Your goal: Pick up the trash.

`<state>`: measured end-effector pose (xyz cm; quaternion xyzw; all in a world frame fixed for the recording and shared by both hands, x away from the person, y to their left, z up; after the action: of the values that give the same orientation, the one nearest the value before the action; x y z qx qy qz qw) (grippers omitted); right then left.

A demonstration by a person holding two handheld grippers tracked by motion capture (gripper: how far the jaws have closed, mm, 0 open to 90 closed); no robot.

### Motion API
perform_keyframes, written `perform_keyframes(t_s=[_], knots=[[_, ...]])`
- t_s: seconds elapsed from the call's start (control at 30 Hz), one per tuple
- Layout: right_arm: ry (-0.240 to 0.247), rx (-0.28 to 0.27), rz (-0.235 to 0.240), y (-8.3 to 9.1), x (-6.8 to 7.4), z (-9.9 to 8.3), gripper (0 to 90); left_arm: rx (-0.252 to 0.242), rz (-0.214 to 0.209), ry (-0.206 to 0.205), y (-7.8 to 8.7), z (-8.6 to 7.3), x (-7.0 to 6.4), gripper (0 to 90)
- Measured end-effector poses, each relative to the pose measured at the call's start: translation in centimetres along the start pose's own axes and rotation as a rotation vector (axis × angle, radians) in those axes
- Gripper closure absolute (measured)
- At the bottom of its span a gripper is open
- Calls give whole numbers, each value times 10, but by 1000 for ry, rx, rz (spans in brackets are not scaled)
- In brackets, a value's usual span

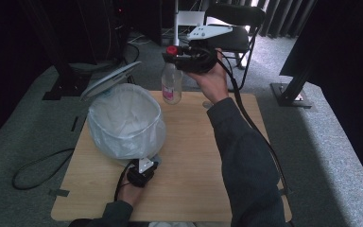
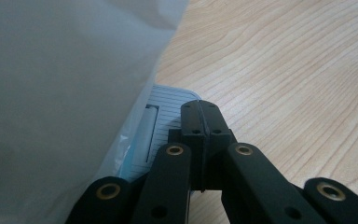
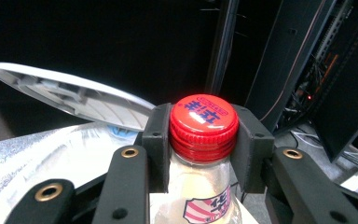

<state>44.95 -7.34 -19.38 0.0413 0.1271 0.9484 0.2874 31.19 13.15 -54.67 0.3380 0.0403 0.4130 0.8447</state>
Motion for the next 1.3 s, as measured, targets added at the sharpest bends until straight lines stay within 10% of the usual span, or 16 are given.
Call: perform_keyframes(t_s=[1.3], knots=[[40,-24,187,-33,63,34,621,1,-2,1,0,0,0,900]])
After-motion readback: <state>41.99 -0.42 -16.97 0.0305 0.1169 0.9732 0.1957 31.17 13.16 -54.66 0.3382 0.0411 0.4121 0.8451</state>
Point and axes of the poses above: each handheld gripper's, and its own axes: y roughly backward along the jaws, z roughly out of its top, x roughly to its left, the point moved 1 cm from there along -y, roughly forward along the jaws, and after that the axes turned 7 degrees about -y, right-handed, at the moved point
